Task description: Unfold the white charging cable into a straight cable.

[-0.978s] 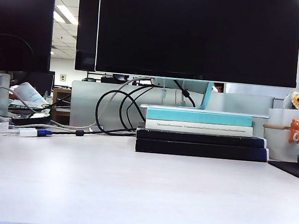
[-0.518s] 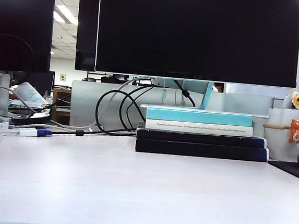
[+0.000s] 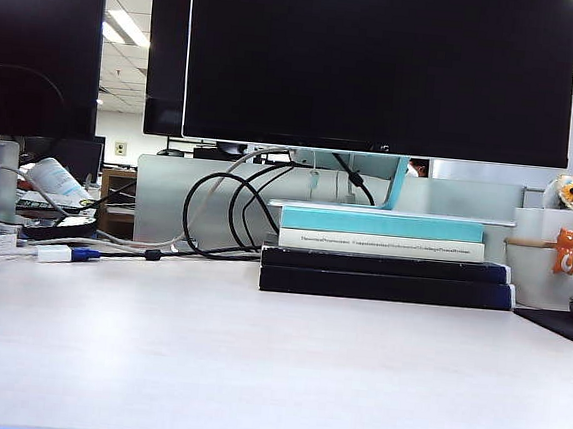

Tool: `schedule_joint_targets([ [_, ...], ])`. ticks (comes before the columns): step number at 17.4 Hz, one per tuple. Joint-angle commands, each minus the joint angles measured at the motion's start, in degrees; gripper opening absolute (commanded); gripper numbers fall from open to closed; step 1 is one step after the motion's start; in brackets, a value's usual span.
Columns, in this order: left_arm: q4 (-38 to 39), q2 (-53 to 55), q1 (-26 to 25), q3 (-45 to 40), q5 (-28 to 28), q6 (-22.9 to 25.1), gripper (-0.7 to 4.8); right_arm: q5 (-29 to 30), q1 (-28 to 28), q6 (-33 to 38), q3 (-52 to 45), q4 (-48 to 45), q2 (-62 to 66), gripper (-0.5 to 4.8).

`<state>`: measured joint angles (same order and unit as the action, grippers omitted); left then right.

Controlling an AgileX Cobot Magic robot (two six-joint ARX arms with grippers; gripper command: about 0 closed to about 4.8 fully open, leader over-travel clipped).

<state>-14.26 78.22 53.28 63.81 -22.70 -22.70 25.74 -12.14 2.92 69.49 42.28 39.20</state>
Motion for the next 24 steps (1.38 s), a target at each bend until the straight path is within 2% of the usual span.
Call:
schedule_joint_targets([
  [1,-0.04,-0.04,-0.42,0.26,0.09,0.70,-0.06,4.72,-0.04,0.39,0.33,8.33,-3.15,2.48],
  [3,-0.35,-0.02,0.13,0.26,-0.37,0.70,-0.06,8.22,-0.04,0.26,0.28,12.66,-3.98,1.77],
  [5,-2.12,-0.02,1.95,0.26,-0.48,0.87,-0.06,10.51,-0.04,0.26,-0.83,14.10,-3.93,1.70],
  [9,-0.87,0.00,3.02,0.26,-0.26,1.33,-0.06,13.25,-0.04,0.31,-2.36,12.35,-3.82,1.64],
  [13,-0.81,0.11,3.06,0.26,-0.20,1.05,-0.06,15.37,-0.04,1.42,-2.40,7.67,-3.78,1.15],
  [18,-1.97,0.81,6.27,0.26,1.44,1.07,-0.06,17.81,-0.07,1.42,-3.04,5.90,0.57,1.15],
  [20,-2.60,0.76,6.27,0.26,-0.68,0.87,-0.06,13.11,-0.07,-3.08,-3.63,5.95,1.18,1.06],
  [24,-3.41,0.63,6.19,0.26,-3.63,1.29,-0.06,10.16,-0.04,-6.75,-5.92,5.84,1.62,1.06],
])
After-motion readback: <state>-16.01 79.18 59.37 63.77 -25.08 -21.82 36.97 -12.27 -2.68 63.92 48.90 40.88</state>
